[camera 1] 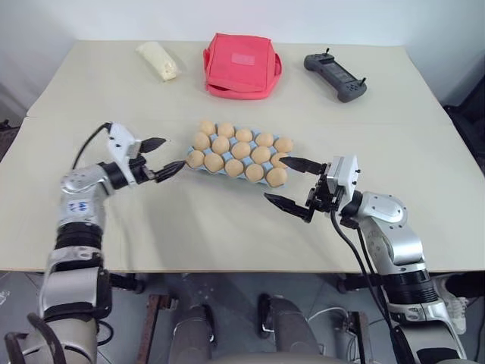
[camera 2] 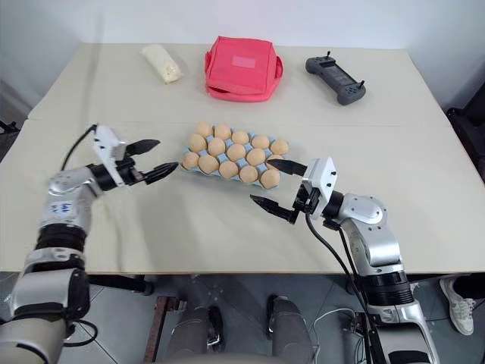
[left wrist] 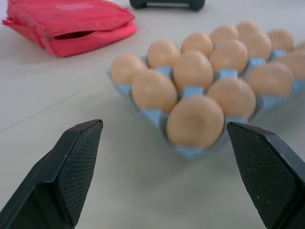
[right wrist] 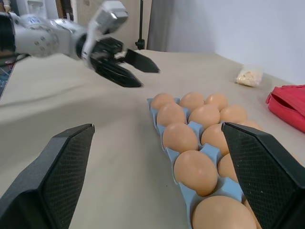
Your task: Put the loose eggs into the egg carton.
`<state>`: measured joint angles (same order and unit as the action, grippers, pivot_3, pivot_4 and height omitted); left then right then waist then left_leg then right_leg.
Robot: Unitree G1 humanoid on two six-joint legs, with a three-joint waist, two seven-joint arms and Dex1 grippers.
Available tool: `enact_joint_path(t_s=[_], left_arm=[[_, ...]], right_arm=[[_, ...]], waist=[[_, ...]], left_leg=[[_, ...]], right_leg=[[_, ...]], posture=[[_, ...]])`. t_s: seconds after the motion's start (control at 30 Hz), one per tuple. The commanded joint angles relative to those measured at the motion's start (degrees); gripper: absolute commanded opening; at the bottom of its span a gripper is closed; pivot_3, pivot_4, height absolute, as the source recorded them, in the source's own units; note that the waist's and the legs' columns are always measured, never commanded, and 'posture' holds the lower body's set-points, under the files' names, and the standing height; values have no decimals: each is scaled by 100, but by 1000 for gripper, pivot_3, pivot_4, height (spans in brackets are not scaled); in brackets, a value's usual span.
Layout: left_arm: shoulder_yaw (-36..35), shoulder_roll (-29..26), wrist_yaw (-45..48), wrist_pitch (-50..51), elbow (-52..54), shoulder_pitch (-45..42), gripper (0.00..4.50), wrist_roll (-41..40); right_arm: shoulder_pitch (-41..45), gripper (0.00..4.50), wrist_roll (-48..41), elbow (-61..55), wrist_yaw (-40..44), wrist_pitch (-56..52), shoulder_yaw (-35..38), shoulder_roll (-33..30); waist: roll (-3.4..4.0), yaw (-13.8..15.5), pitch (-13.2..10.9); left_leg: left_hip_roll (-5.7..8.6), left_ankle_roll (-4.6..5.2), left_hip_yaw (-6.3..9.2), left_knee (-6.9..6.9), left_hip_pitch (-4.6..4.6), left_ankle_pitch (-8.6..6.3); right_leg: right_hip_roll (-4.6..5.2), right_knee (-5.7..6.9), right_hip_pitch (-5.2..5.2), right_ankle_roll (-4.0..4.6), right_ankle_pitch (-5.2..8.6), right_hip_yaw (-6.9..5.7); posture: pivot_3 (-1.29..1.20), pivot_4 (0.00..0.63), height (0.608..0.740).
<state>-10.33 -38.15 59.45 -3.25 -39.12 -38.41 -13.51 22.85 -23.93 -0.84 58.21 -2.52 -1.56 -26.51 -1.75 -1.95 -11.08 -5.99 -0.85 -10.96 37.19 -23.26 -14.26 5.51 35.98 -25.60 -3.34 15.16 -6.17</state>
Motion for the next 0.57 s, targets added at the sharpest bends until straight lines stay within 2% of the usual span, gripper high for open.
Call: enact_joint_path(t_s=[0.03,0.23,0.4,0.57], left_arm=[[-208,-338,168,72,576,400,4454,-185],[-576,-672,148,177,1496,1520,4454,-402],[-831,-642,-172,501,2343,2261,4454,-564],[-891,-547,-392,671,2712,2620,4454,-642]], right_arm=[[121,4500,-65,15,113,15,177,-148],[313,4500,-40,437,391,-3,213,-398],[510,4500,-16,895,589,115,246,-479],[613,4500,21,1179,743,208,252,-490]], waist=[[0,15,0],[0,18,0],[0,17,0],[1,18,0]], left_leg=[[0,0,1,0,0,0],[-3,-2,1,0,0,-3],[-4,-10,1,-1,1,-9],[-7,-17,1,-4,2,-13]], right_leg=[[0,0,0,0,0,0],[2,0,-2,3,1,0],[4,-1,-2,3,2,1],[4,0,-5,7,2,1]], posture=[[0,150,740],[0,150,740],[0,150,740],[0,150,740]])
